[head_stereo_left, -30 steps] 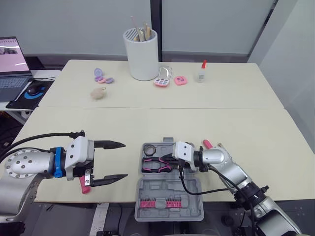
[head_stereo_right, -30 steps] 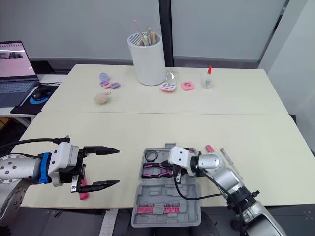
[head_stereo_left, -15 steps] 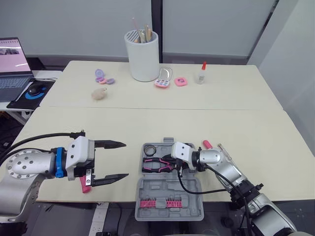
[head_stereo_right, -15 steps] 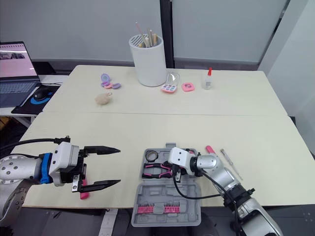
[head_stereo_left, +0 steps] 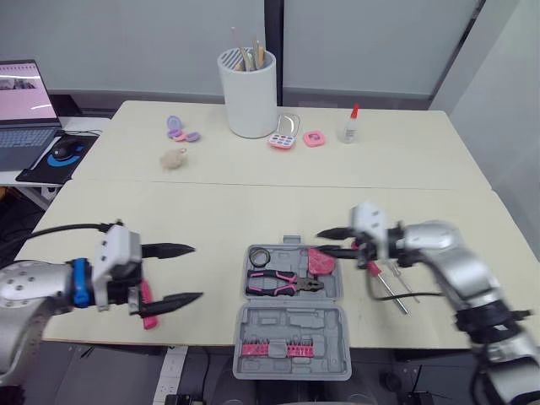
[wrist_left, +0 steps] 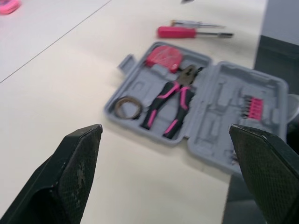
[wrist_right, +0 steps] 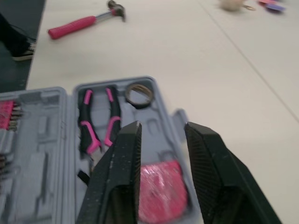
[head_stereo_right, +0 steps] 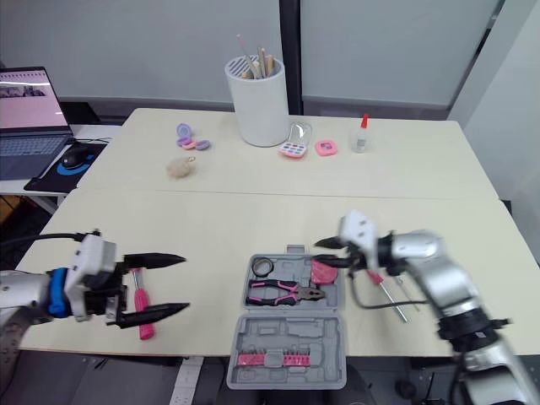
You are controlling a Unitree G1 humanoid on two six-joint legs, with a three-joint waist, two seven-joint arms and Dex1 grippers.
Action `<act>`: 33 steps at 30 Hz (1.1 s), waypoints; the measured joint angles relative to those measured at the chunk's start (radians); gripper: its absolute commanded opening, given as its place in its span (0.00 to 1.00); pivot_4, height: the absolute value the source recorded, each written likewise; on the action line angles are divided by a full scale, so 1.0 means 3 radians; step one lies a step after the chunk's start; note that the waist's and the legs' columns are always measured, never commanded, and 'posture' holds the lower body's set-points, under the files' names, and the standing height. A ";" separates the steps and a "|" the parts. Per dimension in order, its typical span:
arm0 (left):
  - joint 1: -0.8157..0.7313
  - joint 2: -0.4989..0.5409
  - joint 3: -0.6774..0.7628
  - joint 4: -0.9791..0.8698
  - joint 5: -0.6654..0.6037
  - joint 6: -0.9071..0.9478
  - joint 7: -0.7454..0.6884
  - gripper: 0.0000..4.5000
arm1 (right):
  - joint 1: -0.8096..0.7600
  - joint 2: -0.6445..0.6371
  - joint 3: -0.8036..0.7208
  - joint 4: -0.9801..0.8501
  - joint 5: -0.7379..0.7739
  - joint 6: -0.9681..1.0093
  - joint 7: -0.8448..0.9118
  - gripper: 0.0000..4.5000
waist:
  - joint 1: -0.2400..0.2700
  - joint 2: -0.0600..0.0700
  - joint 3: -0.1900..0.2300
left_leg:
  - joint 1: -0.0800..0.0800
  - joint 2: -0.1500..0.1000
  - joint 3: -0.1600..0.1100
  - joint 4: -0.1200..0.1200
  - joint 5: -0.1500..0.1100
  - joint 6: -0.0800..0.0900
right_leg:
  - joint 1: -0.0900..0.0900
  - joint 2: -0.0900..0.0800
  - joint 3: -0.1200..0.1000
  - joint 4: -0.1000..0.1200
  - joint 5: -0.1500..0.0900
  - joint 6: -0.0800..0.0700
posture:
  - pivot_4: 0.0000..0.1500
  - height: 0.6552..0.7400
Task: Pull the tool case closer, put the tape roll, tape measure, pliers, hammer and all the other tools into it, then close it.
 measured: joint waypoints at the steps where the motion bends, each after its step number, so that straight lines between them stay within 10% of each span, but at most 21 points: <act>1: -0.0011 0.0039 0.0095 0.0099 -0.0005 0.0021 0.0005 1.00 | 0.0056 -0.0198 -0.0127 -0.0003 0.0073 0.0065 0.0097 0.62 | -0.0002 0.0000 0.0000 | 0.0000 0.0000 0.0000 0.0000 0.0000 0.0000 | 0.0000 0.0000 0.0000 0.0000 -0.0001 -0.0001 | 1.00 1.00; 7: 0.0227 0.0255 0.0771 0.0729 0.0149 -0.0021 -0.0047 1.00 | 0.0337 -0.0999 -0.0774 0.0264 0.0243 0.0154 0.0371 1.00 | -0.0035 0.0001 0.0002 | 0.0002 0.0004 0.0013 -0.0006 0.0000 0.0000 | -0.0007 0.0000 0.0007 0.0000 -0.0003 -0.0006 | 1.00 1.00; 18: 0.0313 0.0457 0.1073 0.2086 0.0562 -0.0441 -0.0269 1.00 | 0.0924 -0.1382 -0.1075 0.1011 0.0031 -0.0075 0.0528 1.00 | -0.0016 0.0002 0.0002 | 0.0004 0.0003 0.0021 -0.0009 0.0000 0.0000 | -0.0011 -0.0013 0.0002 0.0000 -0.0008 -0.0012 | 1.00 1.00; 33: 0.0135 0.0494 0.0839 0.2074 0.0713 -0.0495 -0.0222 1.00 | 0.0872 -0.1369 -0.0943 0.1039 -0.0128 -0.0390 0.0433 1.00 | -0.0023 0.0002 0.0002 | 0.0003 0.0004 0.0022 -0.0010 0.0000 0.0000 | -0.0012 -0.0012 0.0003 0.0002 -0.0008 -0.0011 | 1.00 1.00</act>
